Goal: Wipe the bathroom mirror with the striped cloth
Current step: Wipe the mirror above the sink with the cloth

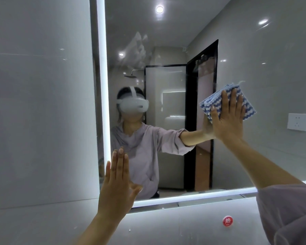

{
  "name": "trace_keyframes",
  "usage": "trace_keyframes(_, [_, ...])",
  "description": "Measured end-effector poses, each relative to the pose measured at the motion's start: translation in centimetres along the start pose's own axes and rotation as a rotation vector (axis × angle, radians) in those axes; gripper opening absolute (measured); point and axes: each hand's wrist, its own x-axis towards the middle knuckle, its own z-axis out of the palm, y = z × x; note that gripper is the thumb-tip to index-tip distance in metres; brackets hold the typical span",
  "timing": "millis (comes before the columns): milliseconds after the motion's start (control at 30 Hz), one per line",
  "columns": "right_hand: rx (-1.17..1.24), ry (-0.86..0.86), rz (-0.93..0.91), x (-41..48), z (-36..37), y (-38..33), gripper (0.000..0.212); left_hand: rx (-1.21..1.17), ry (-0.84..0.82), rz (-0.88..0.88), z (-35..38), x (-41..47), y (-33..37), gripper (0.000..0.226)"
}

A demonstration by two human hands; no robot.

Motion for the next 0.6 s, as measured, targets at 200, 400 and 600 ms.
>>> trace_keyframes(200, [0.005, 0.0, -0.01, 0.3, 0.8, 0.8, 0.065, -0.022, 0.066, 0.025, -0.8, 0.5, -0.2, 0.099])
trace_keyframes(400, [0.001, -0.021, -0.016, 0.3, 1.0, 1.3, 0.064, 0.068, 0.15, 0.011, -3.4, 5.4, -2.3, 0.1])
trace_keyframes(600, [0.029, -0.026, -0.032, 0.3, 0.6, 1.2, 0.066, 0.018, 0.171, -0.067, -5.2, 9.5, -2.6, 0.112])
